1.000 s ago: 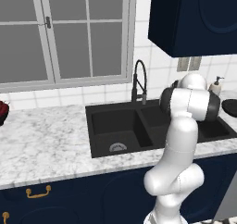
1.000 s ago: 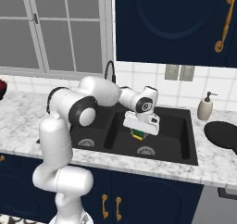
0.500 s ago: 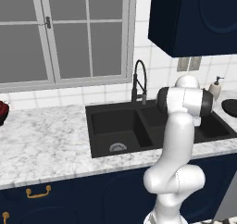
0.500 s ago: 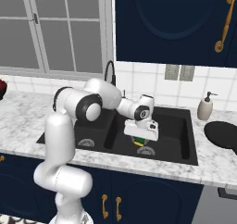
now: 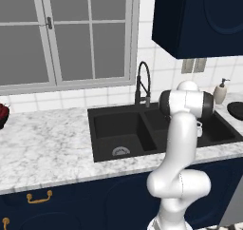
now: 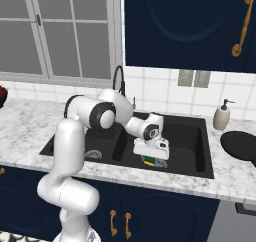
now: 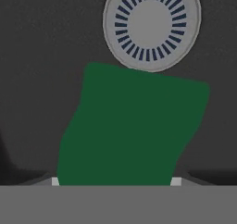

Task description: Pick the pan and sponge and place them into the sink. Then turn on the water.

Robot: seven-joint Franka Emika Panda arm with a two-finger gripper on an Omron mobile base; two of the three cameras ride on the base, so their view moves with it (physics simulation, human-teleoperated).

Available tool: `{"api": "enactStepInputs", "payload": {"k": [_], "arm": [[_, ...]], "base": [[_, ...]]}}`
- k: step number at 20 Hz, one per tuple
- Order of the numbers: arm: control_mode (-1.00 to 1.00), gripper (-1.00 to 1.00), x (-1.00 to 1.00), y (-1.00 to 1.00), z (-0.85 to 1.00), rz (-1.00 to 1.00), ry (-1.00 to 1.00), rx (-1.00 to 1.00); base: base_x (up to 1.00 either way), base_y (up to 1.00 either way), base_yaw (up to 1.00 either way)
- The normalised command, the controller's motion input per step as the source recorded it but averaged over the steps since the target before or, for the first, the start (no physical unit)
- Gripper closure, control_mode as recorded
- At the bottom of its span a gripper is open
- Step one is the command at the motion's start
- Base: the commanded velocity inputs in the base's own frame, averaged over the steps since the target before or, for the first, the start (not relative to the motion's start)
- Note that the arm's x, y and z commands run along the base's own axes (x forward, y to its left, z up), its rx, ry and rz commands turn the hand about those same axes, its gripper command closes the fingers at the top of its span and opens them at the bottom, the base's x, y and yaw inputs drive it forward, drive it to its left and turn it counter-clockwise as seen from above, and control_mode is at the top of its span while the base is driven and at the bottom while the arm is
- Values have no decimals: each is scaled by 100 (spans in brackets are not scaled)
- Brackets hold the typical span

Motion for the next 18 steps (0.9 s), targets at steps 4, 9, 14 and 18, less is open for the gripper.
{"api": "enactStepInputs", "payload": {"k": [4,9,14,18], "arm": [[-100,100,9,0,-29,0,0,0],[-100,100,6,0,-19,0,0,0],[-100,100,0,0,-4,0,0,0],[-100,100,9,7,-8,0,0,0]], "base": [[0,0,0],[0,0,0],[0,0,0],[0,0,0]]}}
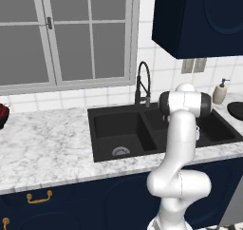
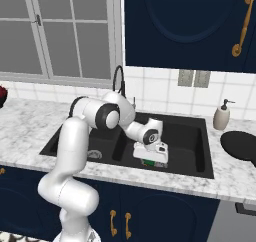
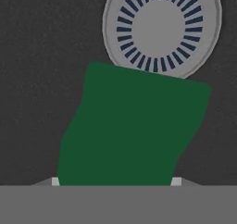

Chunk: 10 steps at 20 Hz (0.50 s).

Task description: Pick the pan and sponge and place them into the sink. Then turn on the water.

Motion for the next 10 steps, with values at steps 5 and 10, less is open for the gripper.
{"api": "enactStepInputs", "payload": {"k": [5,10], "arm": [[-100,-100,1,8,0,0,0,0],[-100,-100,0,0,25,0,0,0]], "base": [[0,0,0],[0,0,0]]}}
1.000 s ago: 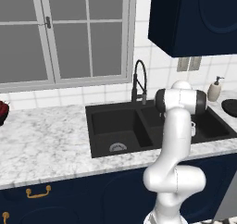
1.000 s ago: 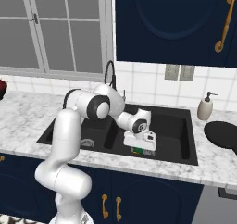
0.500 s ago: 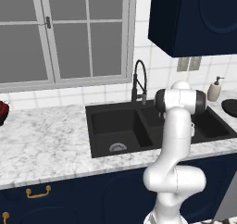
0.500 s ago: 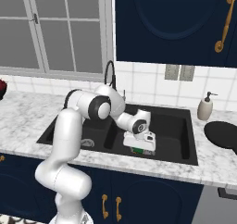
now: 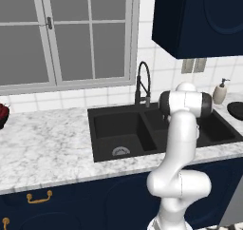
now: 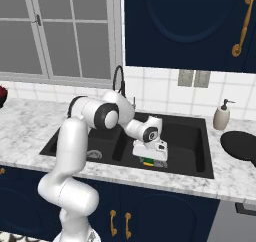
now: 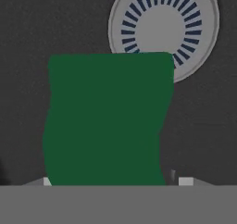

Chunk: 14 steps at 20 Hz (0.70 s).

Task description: Pick the pan and sponge and place them into the sink. Then turn on the water.

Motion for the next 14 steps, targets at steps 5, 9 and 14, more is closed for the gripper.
{"api": "enactStepInputs", "payload": {"k": [5,9,14], "arm": [[-100,-100,0,0,49,0,-1,0],[-100,-100,-3,0,76,0,-9,4],[-100,-100,-15,0,100,0,-18,13]], "base": [[0,0,0],[0,0,0],[0,0,0]]}}
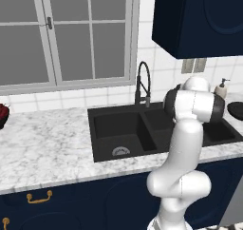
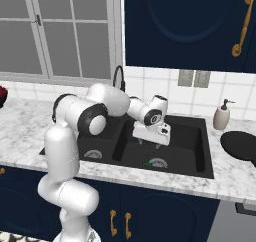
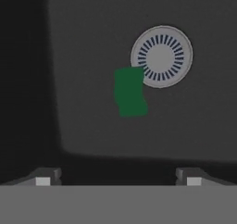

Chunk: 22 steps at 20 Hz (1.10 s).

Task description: Pick the pan and sponge and place them into the sink. Then turn on the water.

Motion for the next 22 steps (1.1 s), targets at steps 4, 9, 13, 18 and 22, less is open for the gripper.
{"api": "enactStepInputs", "payload": {"k": [4,9,13,18,22], "arm": [[-100,-100,-21,1,100,0,-22,11],[-100,-100,-40,10,79,0,-23,2],[-100,-100,-47,17,57,0,-26,0],[-100,-100,-70,45,58,0,-33,0],[-100,-100,-65,76,82,0,-29,-2]], "base": [[0,0,0],[0,0,0],[0,0,0],[0,0,0],[0,0,0]]}}
